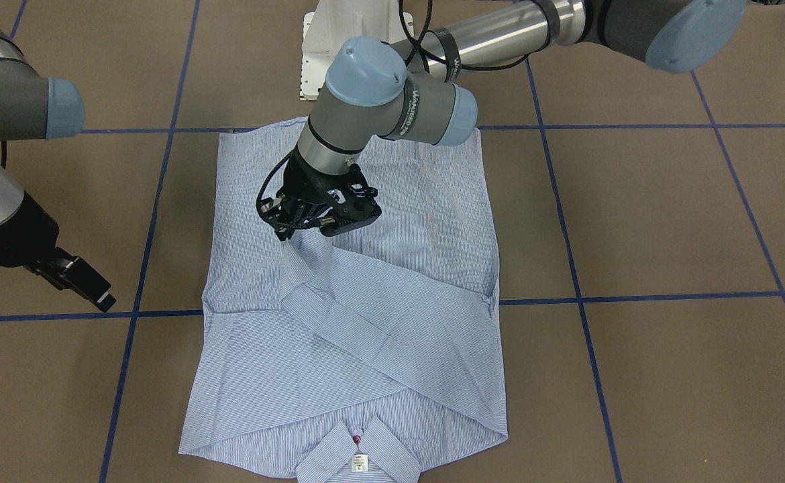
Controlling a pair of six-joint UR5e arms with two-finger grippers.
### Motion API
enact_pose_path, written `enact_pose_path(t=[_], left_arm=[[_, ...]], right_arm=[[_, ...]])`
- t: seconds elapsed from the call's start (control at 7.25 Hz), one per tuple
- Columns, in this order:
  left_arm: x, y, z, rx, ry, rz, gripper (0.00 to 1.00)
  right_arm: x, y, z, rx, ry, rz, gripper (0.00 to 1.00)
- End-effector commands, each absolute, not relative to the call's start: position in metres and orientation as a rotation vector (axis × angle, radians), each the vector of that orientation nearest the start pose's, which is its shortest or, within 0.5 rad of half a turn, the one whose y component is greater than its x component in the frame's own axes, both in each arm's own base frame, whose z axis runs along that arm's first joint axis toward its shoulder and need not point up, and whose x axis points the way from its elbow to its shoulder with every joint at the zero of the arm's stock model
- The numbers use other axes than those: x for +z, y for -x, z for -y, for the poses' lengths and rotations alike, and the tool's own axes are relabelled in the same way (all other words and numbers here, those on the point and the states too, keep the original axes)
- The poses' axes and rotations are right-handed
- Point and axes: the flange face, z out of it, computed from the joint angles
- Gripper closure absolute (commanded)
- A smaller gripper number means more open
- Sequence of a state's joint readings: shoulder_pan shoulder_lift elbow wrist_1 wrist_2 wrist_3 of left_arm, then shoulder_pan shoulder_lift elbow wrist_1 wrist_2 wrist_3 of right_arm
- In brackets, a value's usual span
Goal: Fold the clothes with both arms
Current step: 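Lower the cuff onto the shirt front and open the left gripper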
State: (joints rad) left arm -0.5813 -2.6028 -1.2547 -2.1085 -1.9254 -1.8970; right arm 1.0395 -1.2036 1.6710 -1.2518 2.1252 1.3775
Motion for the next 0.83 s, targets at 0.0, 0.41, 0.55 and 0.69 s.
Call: enact_pose_path(t=[0.0,0.41,0.55,0.69], left_arm=[[0.049,-0.604,0.51,-0.55,0.142,-1.302,0.1],[0.023,-0.585,0.503,-0.534,0.132,-1.352,0.08],[0.031,-0.565,0.495,-0.522,0.119,-1.376,0.08],[0.067,-0.524,0.468,-0.504,0.103,-1.408,0.07]], right_arm=[[0.379,0.248,0.583,0.571,-0.014,0.934,0.01],[0.382,0.248,0.548,0.556,-0.003,0.945,0.0],[0.384,0.266,0.521,0.528,0.019,0.944,0.0],[0.374,0.305,0.49,0.594,0.03,0.931,0.0]])
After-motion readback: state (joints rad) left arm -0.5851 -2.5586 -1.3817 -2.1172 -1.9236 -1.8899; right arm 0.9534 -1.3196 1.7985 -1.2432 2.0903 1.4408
